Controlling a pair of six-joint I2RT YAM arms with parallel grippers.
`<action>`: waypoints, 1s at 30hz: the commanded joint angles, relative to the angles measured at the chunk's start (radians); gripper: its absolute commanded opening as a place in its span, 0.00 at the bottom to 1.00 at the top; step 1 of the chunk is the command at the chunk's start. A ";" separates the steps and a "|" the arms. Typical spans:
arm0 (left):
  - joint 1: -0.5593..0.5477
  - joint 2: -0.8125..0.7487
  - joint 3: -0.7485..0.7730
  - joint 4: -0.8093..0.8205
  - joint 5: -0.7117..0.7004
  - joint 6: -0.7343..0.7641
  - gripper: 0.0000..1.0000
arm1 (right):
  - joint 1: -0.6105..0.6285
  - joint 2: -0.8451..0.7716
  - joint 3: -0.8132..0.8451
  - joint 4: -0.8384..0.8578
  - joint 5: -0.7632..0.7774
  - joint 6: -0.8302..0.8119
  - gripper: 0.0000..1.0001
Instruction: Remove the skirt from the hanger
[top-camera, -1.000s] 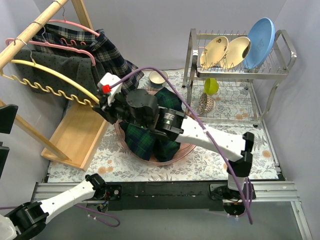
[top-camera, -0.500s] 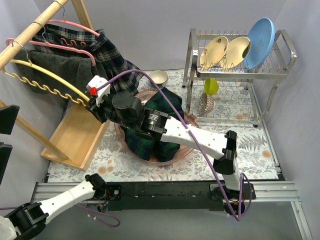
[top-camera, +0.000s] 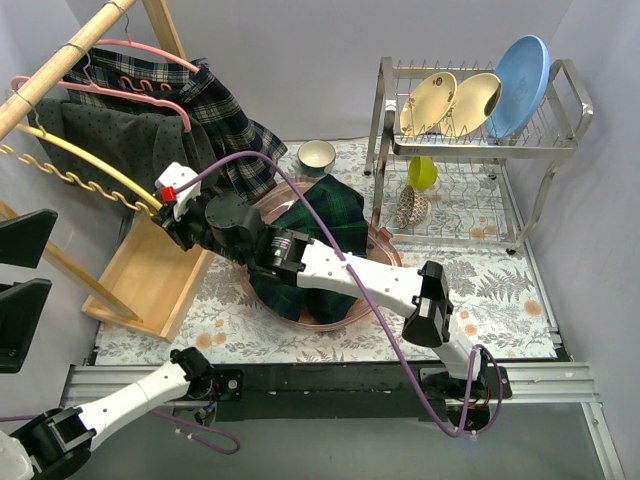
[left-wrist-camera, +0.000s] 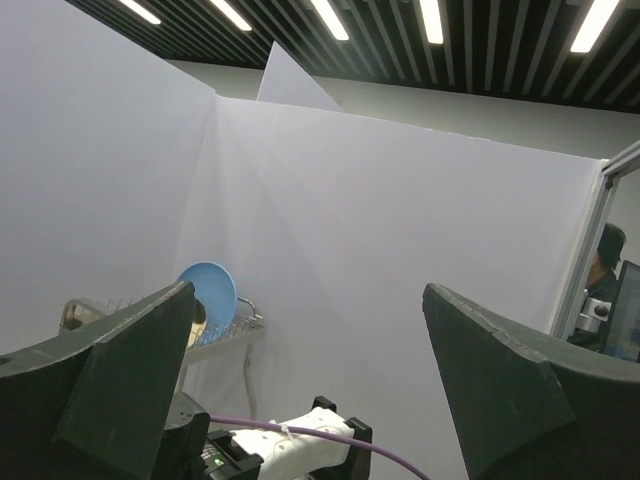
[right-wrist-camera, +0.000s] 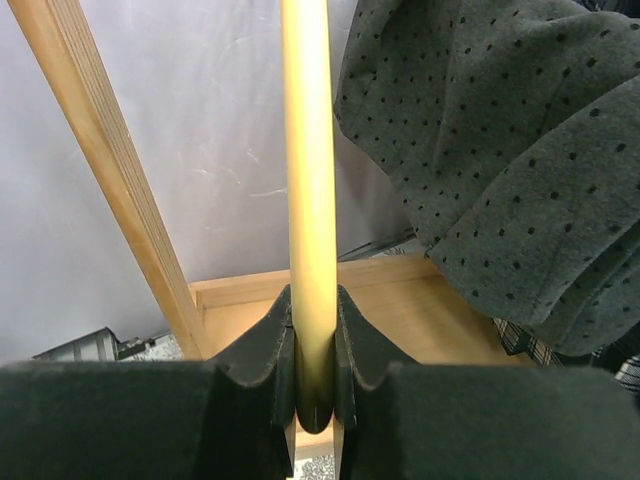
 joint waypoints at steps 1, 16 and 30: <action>0.003 -0.003 -0.047 -0.016 -0.031 0.021 0.98 | 0.009 0.032 0.089 0.119 -0.008 -0.004 0.01; 0.003 -0.006 -0.088 -0.052 -0.126 0.065 0.98 | 0.021 -0.048 -0.015 0.066 0.104 -0.064 0.01; 0.003 0.000 -0.067 -0.056 -0.146 0.067 0.98 | 0.067 -0.022 0.075 -0.013 0.246 -0.162 0.01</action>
